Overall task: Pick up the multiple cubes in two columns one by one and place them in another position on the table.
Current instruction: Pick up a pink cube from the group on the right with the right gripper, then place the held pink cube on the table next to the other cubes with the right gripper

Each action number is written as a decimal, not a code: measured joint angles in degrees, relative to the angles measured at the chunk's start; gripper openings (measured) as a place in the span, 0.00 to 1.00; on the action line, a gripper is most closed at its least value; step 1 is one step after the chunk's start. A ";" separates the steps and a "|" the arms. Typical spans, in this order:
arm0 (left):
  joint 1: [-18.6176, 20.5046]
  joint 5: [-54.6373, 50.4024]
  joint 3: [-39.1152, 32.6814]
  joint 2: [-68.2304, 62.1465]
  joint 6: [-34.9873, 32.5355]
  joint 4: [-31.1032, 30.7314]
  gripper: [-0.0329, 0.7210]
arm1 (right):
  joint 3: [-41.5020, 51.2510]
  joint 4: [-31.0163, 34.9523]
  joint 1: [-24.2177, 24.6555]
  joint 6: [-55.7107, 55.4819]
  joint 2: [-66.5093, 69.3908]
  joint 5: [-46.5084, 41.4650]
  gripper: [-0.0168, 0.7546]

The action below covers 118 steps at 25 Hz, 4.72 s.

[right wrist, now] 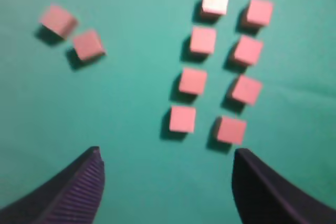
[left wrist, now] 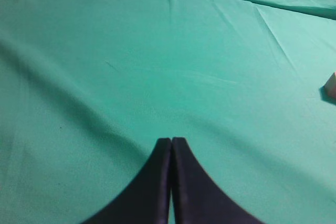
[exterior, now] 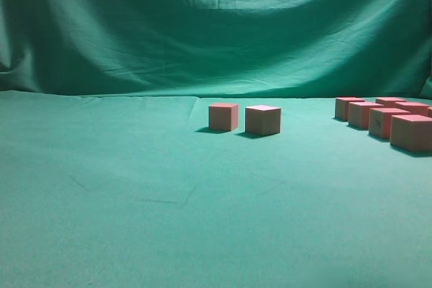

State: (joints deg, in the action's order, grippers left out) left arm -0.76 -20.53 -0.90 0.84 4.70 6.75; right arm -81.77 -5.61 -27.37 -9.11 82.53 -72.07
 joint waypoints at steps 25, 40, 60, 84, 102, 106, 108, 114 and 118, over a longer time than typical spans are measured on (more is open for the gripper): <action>0.00 0.00 0.00 0.00 0.00 0.00 0.04 | 26.27 0.01 4.17 -7.27 12.36 33.36 0.68; 0.00 0.00 0.00 0.00 0.00 0.00 0.04 | 26.27 -0.29 6.57 -5.35 16.56 38.15 0.64; 0.00 0.00 0.00 0.00 0.00 0.00 0.04 | 13.47 2.78 1.79 1.23 19.48 23.06 0.37; 0.00 0.00 0.00 0.00 0.00 0.00 0.04 | -39.94 4.06 -16.59 -6.34 50.16 4.24 0.37; 0.00 0.00 0.00 0.00 0.00 0.00 0.04 | -41.26 1.17 -16.59 -9.65 55.94 4.83 0.37; 0.00 0.00 0.00 0.00 0.00 0.00 0.04 | -41.36 0.94 -16.59 -9.67 55.94 5.94 0.37; 0.00 0.00 0.00 0.00 0.00 0.00 0.04 | -41.36 0.80 -16.59 -9.67 55.94 6.10 0.37; 0.00 0.00 0.00 0.00 0.00 0.00 0.04 | -41.36 0.60 -16.59 -9.67 55.94 6.18 0.37; 0.00 0.00 0.00 0.00 0.00 0.00 0.04 | -41.36 0.67 -16.59 -9.67 55.94 6.40 0.37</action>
State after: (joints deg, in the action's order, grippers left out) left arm -0.76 -20.53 -0.90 0.84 4.70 6.75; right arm -123.13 -4.94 -43.96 -18.77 138.47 -65.68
